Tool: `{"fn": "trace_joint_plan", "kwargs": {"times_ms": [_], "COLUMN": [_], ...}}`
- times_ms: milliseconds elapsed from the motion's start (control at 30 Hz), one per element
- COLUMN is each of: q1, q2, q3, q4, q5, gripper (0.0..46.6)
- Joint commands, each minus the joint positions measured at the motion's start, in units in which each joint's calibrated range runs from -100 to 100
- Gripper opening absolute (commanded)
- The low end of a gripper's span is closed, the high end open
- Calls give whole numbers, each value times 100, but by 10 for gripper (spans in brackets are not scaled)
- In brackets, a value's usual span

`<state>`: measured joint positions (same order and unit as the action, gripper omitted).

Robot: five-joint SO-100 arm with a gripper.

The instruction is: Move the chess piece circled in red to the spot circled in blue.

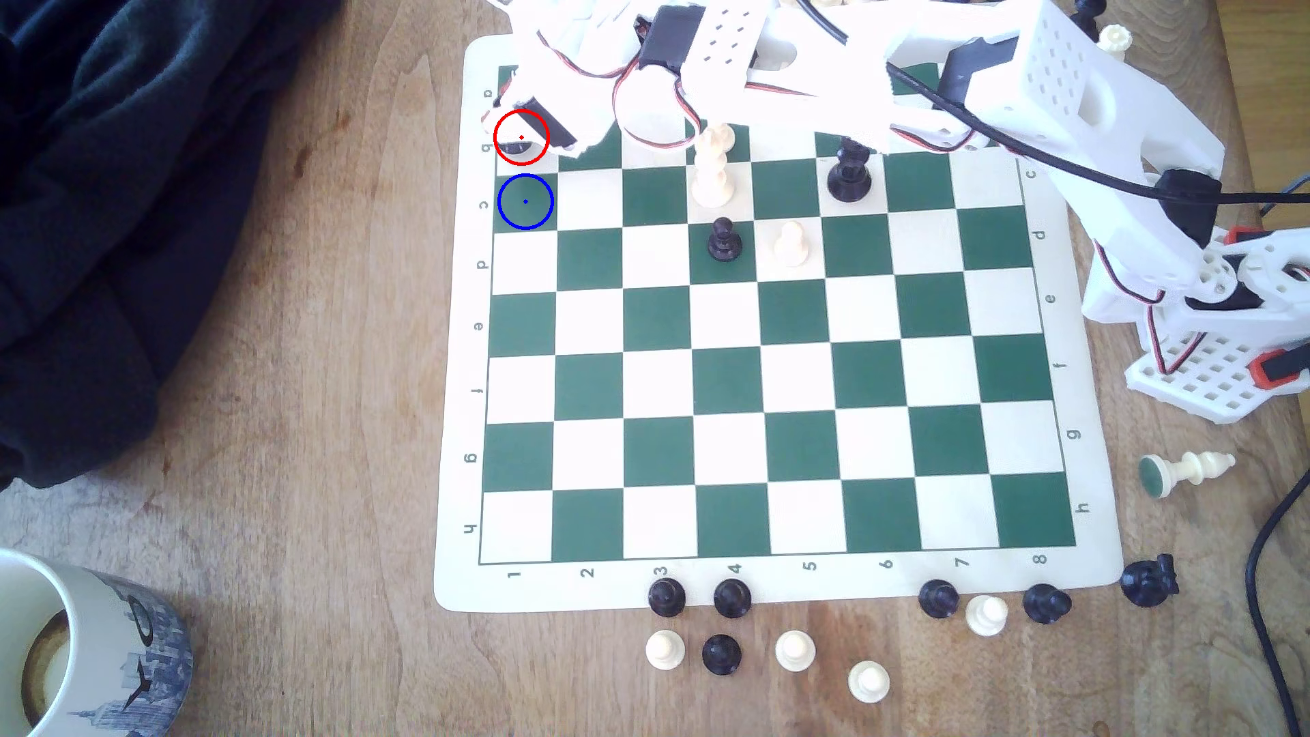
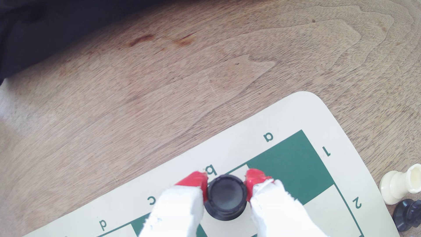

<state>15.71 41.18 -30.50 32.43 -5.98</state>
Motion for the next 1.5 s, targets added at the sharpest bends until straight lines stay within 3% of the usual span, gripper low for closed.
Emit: {"fn": "trace_joint_plan", "kwargs": {"times_ms": [0, 367, 1467], "q1": [-26, -268, -441], "q2": [-1037, -1529, -858], "q3": [-205, 711, 911], "q4": [0, -262, -352], "q5": [15, 24, 59], "gripper": [36, 35, 27]}}
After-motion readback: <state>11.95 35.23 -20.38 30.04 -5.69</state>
